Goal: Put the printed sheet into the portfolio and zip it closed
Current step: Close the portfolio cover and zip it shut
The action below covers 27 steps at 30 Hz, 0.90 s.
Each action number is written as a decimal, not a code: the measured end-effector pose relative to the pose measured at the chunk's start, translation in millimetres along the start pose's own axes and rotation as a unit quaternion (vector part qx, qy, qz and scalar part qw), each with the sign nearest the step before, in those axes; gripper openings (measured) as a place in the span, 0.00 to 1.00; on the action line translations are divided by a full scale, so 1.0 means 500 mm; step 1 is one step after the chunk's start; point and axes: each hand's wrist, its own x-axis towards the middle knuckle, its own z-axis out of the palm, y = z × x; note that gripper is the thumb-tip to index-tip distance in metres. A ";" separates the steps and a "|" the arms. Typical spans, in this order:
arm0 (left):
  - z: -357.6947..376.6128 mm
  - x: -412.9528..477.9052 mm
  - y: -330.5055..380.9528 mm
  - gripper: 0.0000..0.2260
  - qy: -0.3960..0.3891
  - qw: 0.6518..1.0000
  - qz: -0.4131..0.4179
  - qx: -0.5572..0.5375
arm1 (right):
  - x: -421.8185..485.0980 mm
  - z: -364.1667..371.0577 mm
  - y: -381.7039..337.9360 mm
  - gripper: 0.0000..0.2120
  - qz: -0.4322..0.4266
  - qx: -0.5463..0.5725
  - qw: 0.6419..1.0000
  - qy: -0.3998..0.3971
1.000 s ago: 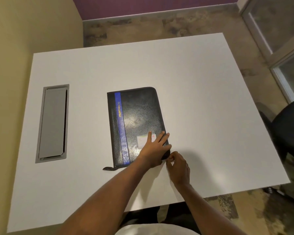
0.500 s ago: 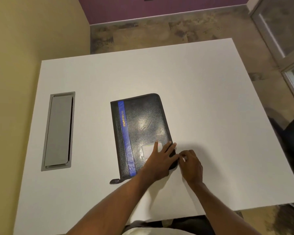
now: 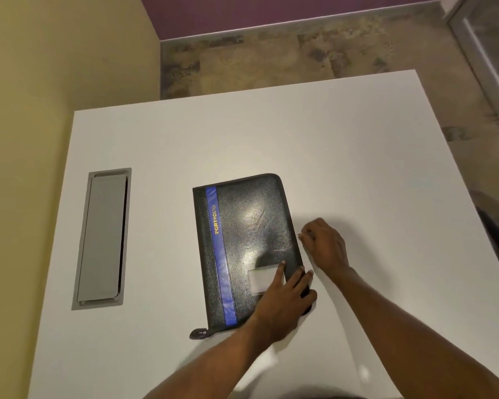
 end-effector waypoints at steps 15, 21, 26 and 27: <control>0.014 0.031 -0.001 0.08 -0.034 0.997 0.071 -0.005 | 0.276 -0.027 -0.047 0.05 -0.084 -0.069 0.994 -0.027; 0.029 0.037 0.006 0.02 -0.083 0.991 0.103 0.022 | 0.368 -0.028 -0.051 0.03 -0.160 -0.108 0.980 -0.050; 0.001 0.065 -0.071 0.12 0.093 0.986 -0.007 -0.139 | 0.402 -0.027 -0.057 0.03 -0.187 -0.092 0.973 -0.094; -0.024 0.081 -0.113 0.15 0.134 0.973 -0.079 -0.171 | 0.404 -0.027 -0.055 0.03 -0.186 -0.087 0.974 -0.100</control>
